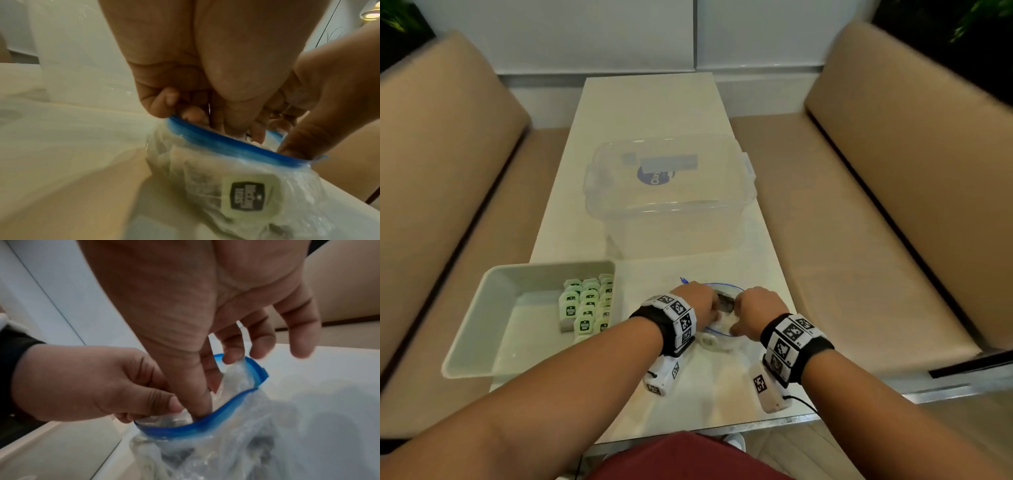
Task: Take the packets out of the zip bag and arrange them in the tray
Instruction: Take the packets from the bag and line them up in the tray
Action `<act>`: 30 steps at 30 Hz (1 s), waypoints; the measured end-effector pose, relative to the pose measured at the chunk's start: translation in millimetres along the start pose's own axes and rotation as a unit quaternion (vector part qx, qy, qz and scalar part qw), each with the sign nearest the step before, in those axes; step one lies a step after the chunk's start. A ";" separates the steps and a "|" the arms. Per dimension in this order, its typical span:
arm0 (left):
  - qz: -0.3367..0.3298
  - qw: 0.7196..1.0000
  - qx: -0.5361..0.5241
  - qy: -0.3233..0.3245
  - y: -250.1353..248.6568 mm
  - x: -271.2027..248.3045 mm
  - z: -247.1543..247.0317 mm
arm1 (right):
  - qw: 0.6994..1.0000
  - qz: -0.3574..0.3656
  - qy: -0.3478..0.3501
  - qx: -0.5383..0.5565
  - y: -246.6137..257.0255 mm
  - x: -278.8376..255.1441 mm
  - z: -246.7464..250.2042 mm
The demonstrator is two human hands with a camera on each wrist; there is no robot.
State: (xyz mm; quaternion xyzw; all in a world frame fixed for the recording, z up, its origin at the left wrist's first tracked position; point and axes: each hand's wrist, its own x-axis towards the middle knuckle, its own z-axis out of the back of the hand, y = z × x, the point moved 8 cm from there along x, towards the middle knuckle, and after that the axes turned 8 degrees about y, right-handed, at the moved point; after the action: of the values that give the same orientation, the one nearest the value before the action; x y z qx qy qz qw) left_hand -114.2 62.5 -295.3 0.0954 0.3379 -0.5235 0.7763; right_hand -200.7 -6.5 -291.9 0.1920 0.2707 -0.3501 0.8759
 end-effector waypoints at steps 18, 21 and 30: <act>0.043 0.973 -0.114 -0.198 -4.5 -40.6 55.4 | 0.977 0.179 -0.047 0.107 -5.7 3.0 29.9; 0.043 0.969 -0.153 -0.190 -2.3 -44.9 57.8 | 0.954 0.228 -0.067 0.183 -3.5 -1.6 39.2; 0.003 0.910 -0.343 -0.234 10.2 -50.9 58.2 | 0.909 0.325 -0.026 0.261 15.5 -14.9 40.4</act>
State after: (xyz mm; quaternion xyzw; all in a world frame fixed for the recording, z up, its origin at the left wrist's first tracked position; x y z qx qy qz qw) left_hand -91.9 75.7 -221.8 -0.3008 0.3048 -0.3802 0.8198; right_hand -184.9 -9.6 -249.1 0.4820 0.0696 -0.1095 0.8665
